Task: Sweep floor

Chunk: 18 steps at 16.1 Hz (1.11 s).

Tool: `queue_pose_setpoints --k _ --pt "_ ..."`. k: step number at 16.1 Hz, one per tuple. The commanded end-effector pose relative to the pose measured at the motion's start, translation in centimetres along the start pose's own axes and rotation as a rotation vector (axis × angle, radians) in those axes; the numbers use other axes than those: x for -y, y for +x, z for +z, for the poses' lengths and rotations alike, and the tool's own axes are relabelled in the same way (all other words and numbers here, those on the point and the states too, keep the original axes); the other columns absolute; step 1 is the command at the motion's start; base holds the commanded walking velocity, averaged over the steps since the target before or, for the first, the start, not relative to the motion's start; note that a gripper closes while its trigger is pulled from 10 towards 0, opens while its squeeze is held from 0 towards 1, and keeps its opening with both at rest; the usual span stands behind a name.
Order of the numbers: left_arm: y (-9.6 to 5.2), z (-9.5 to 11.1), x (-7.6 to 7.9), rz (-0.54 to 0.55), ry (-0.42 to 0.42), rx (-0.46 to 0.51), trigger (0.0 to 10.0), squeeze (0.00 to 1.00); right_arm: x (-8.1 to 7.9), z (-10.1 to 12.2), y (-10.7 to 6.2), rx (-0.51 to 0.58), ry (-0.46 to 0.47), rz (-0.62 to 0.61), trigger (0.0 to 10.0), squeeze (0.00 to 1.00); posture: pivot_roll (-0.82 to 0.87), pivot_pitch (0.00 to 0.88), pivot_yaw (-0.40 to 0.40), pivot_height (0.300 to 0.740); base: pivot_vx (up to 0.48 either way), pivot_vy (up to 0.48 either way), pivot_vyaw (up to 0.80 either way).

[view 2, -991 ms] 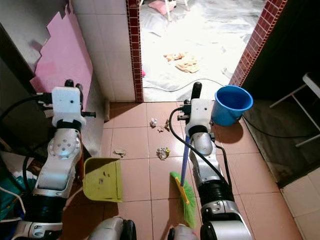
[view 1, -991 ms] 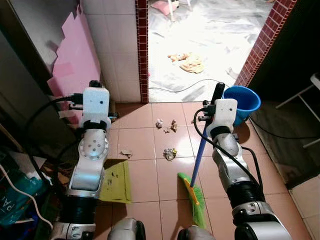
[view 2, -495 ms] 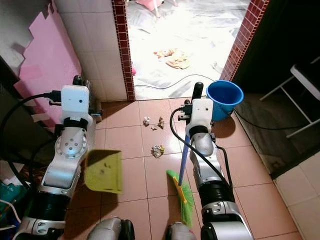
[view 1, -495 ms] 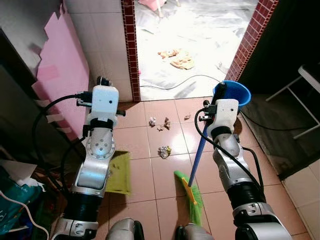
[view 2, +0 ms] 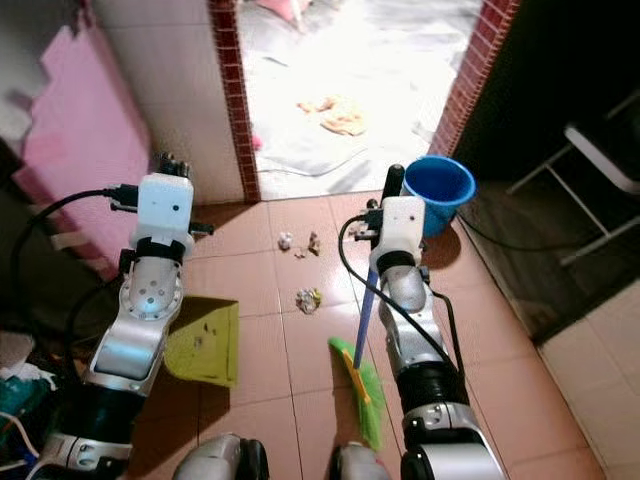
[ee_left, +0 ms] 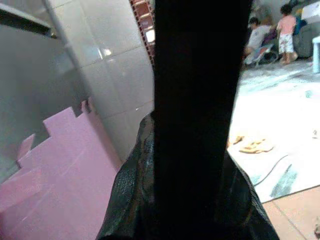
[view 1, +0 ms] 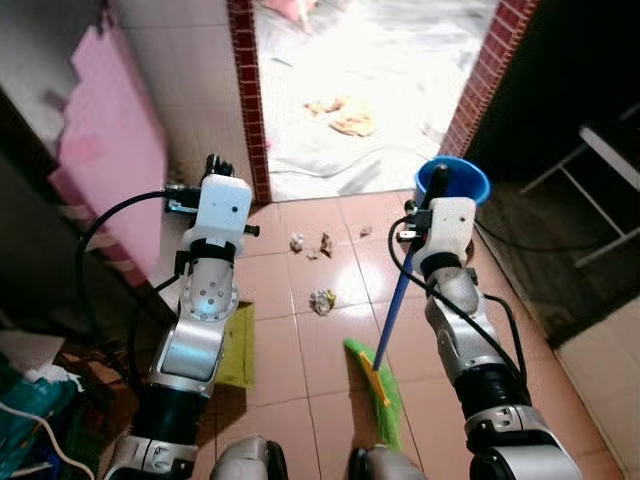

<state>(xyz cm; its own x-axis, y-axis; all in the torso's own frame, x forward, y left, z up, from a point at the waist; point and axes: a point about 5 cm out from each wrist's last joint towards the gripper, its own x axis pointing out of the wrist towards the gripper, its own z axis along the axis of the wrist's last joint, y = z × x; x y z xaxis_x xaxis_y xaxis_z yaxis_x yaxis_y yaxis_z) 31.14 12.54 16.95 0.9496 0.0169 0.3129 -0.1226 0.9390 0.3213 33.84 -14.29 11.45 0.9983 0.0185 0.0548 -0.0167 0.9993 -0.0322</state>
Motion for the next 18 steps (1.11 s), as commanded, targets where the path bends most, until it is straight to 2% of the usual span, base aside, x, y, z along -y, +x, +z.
queue_pose_setpoints --k 1,2,6,11,13,14,16,17,18 --pt "0.5 1.4 0.2 -0.010 -0.036 0.071 10.0 0.00 0.1 0.4 0.1 0.013 -0.011 -0.005 10.0 0.00 -0.02 0.082 0.004 0.740 0.000 0.000 0.00" --pt "0.4 1.5 1.0 -0.065 -0.085 0.065 10.0 0.00 0.0 0.4 0.1 0.014 -0.010 -0.002 10.0 0.00 -0.02 0.082 0.004 0.740 0.000 0.000 0.00" --pt "0.4 0.9 1.3 -0.071 -0.065 0.044 10.0 0.00 0.0 0.4 0.1 0.013 -0.011 0.003 10.0 0.00 -0.02 0.082 0.003 0.740 0.000 0.000 0.00" --pt "0.3 -0.6 2.9 -0.158 -0.141 -0.046 10.0 0.00 -0.2 0.3 0.0 0.007 -0.015 0.021 10.0 0.00 -0.02 0.082 0.000 0.740 0.000 0.000 0.00" --pt "0.0 -0.9 3.3 -0.156 -0.165 -0.095 10.0 0.00 -0.5 0.3 0.0 0.012 -0.031 0.051 10.0 0.00 -0.02 0.084 0.002 0.740 0.000 0.000 0.00" --pt "-0.3 -1.2 3.2 -0.146 -0.173 -0.122 10.0 0.00 -0.7 0.3 -0.1 0.016 -0.041 0.063 10.0 0.00 -0.02 0.085 0.002 0.740 0.000 0.000 0.00" --pt "-1.1 -2.3 2.0 -0.049 -0.183 -0.195 10.0 0.00 -0.6 0.1 -0.2 0.007 -0.043 0.072 10.0 0.00 -0.02 0.092 0.000 0.740 0.000 0.000 0.00" --pt "-1.4 -2.6 1.3 -0.007 -0.196 -0.216 10.0 0.00 -0.6 0.1 -0.2 0.005 -0.049 0.084 10.0 0.00 -0.02 0.093 -0.001 0.740 0.000 0.000 0.00" --pt "-1.8 -3.1 0.1 0.082 -0.217 -0.255 10.0 0.00 -0.8 0.2 -0.2 0.018 -0.081 0.110 10.0 0.00 -0.01 0.100 -0.005 0.740 0.000 0.000 0.00"
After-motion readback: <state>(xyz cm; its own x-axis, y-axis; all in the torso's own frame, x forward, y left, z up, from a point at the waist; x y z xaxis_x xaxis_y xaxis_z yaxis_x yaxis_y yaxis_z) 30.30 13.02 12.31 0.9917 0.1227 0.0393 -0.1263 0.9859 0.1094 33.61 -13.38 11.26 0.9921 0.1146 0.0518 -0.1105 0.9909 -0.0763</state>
